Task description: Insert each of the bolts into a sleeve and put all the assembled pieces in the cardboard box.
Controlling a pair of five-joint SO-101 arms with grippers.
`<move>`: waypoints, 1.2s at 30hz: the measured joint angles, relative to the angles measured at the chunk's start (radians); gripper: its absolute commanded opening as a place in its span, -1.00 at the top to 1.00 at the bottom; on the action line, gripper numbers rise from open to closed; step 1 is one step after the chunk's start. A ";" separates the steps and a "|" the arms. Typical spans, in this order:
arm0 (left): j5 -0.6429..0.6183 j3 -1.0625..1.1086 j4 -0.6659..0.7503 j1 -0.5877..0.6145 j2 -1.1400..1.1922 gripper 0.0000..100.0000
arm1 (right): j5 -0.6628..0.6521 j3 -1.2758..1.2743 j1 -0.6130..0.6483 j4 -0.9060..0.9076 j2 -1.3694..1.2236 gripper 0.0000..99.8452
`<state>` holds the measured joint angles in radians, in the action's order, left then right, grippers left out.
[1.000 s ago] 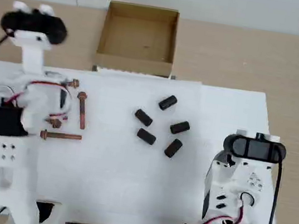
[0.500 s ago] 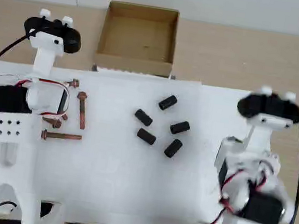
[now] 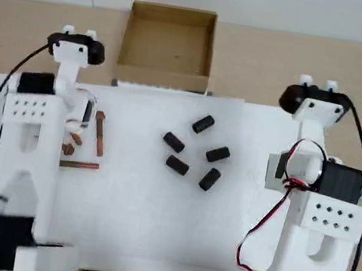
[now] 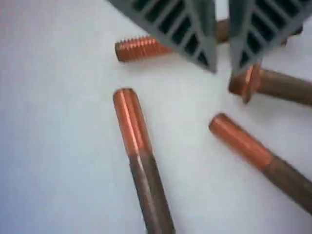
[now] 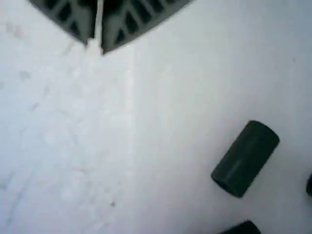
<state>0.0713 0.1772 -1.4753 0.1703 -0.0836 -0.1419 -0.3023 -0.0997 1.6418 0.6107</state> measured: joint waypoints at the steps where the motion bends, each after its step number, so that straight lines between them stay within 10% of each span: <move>1: -0.012 -0.029 0.000 0.000 0.032 0.83 | -0.006 0.000 0.000 0.000 0.000 0.99; 36: -0.144 -0.235 0.107 -0.078 0.514 0.78 | -0.012 0.000 0.000 0.014 -0.008 0.99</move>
<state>-0.0729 -0.0575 -1.3679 0.0921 0.4304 -0.1542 -0.3023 -0.0997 1.6556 0.6030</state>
